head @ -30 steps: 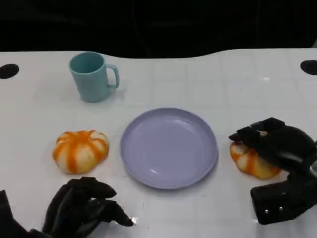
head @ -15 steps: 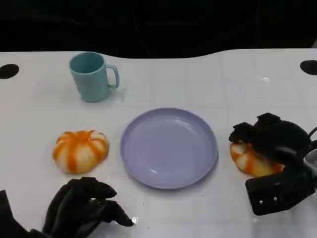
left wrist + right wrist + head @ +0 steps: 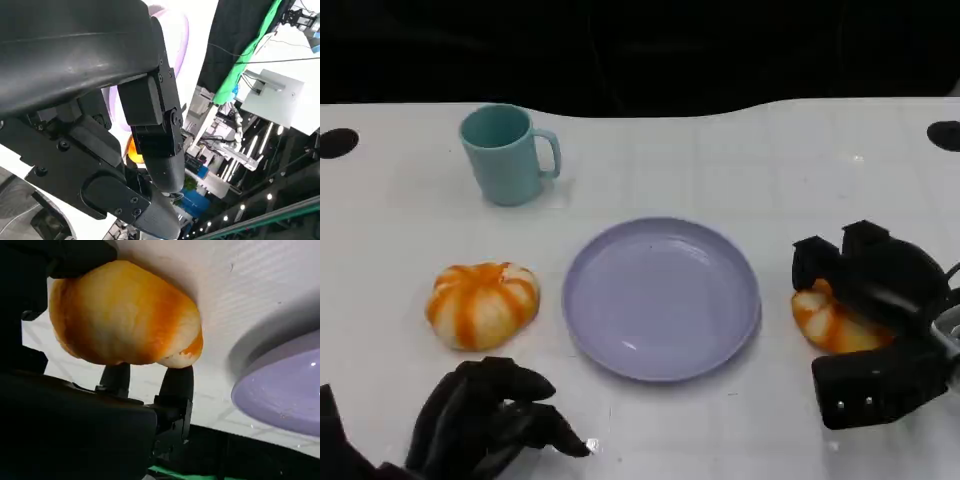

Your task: Grasp the bread from the table and place it into the plate.

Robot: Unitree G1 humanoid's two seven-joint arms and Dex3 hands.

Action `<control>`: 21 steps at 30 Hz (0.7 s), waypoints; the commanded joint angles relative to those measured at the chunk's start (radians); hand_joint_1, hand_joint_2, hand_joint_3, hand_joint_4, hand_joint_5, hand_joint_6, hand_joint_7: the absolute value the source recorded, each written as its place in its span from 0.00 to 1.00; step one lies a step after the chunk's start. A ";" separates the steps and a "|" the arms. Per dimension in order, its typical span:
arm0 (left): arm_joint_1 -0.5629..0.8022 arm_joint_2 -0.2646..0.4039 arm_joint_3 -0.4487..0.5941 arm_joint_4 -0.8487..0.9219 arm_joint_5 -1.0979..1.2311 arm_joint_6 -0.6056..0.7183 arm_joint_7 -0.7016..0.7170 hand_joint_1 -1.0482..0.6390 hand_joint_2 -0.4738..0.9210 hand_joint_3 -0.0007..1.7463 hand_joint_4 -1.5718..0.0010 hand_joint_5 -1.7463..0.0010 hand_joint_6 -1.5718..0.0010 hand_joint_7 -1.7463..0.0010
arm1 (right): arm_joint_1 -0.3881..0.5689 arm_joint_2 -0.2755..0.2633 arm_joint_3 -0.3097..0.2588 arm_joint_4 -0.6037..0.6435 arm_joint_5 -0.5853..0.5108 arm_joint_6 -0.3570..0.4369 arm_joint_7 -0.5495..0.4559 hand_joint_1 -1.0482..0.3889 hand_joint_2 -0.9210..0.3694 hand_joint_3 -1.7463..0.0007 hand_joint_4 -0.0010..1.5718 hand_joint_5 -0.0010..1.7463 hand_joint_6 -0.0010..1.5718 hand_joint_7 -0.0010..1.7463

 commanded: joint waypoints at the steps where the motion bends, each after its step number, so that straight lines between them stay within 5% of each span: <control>1: 0.009 0.010 0.003 0.000 0.006 -0.010 0.004 0.08 0.80 0.00 0.00 0.77 0.00 0.92 | -0.013 -0.005 0.014 0.027 -0.002 -0.044 -0.116 0.41 0.77 0.00 0.67 1.00 0.40 1.00; 4: 0.010 0.009 0.003 -0.001 0.007 -0.013 0.006 0.08 0.80 0.00 0.00 0.77 0.00 0.92 | -0.015 -0.004 0.022 0.040 0.001 -0.073 -0.171 0.36 0.67 0.00 0.75 1.00 0.47 1.00; 7: 0.013 0.008 0.002 -0.004 0.008 -0.016 0.007 0.08 0.81 0.00 0.00 0.77 0.00 0.92 | -0.017 -0.005 0.022 0.048 0.007 -0.104 -0.201 0.35 0.51 0.00 0.90 1.00 0.68 1.00; 9: 0.012 0.009 0.002 -0.002 0.007 -0.016 0.004 0.08 0.81 0.00 0.00 0.77 0.00 0.92 | -0.020 -0.005 0.024 0.052 0.005 -0.116 -0.214 0.32 0.32 0.00 0.98 1.00 0.84 1.00; 12: 0.013 0.011 0.003 -0.004 0.003 -0.007 0.004 0.08 0.81 0.00 0.00 0.77 0.00 0.92 | -0.027 -0.008 0.040 0.051 -0.015 -0.105 -0.246 0.29 0.25 0.00 1.00 1.00 0.97 1.00; 21: 0.012 0.012 0.003 -0.003 0.001 -0.003 0.001 0.09 0.80 0.00 0.00 0.77 0.00 0.92 | -0.030 -0.009 0.044 0.042 -0.008 -0.125 -0.336 0.24 0.19 0.00 1.00 1.00 1.00 1.00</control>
